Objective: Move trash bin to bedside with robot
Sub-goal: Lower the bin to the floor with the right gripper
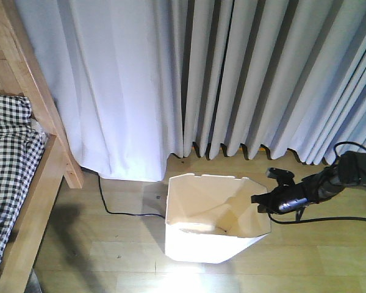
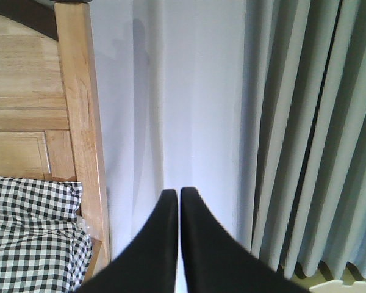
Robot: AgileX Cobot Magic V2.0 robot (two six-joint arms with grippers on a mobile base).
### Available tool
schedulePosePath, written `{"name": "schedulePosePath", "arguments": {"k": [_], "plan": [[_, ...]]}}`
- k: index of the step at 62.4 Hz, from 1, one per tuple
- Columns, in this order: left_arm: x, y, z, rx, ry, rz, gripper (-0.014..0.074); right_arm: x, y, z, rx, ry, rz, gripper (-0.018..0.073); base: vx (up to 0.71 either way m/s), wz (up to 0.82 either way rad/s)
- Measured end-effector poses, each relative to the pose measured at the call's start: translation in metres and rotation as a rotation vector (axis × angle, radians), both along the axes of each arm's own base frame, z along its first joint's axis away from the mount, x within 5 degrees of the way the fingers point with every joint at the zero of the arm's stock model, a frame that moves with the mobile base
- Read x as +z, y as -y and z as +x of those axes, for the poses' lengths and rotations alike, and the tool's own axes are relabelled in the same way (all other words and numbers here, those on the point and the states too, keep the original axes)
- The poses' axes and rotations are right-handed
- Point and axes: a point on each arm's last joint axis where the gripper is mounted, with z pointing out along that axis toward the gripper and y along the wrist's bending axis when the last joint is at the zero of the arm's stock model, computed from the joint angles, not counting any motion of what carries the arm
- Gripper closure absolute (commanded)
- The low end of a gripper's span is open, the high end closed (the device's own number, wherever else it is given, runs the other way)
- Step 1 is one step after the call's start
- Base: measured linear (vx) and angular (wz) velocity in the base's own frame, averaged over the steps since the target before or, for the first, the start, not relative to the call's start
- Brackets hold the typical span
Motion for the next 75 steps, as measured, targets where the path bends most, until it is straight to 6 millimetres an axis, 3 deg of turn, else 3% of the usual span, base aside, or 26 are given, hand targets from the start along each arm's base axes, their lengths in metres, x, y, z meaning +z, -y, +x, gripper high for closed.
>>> {"name": "schedulePosePath", "arguments": {"k": [13, 24, 50, 75], "plan": [[0.0, 0.0, 0.0, 0.0, 0.0, 0.0, 0.0602, -0.006, -0.014, -0.001, 0.075, -0.005, -0.031, 0.0553, 0.0, 0.0], [0.0, 0.0, 0.0, 0.0, 0.0, 0.0, 0.0602, -0.007, -0.015, -0.003, 0.121, -0.008, -0.047, 0.0533, 0.0, 0.0], [0.0, 0.0, 0.0, 0.0, 0.0, 0.0, 0.0602, -0.006, -0.016, -0.002, 0.049, -0.035, -0.02, 0.0403, 0.0, 0.0], [0.0, 0.0, 0.0, 0.0, 0.0, 0.0, 0.0602, -0.007, -0.017, -0.007, 0.028, -0.094, 0.016, 0.0141, 0.0, 0.0]]}}
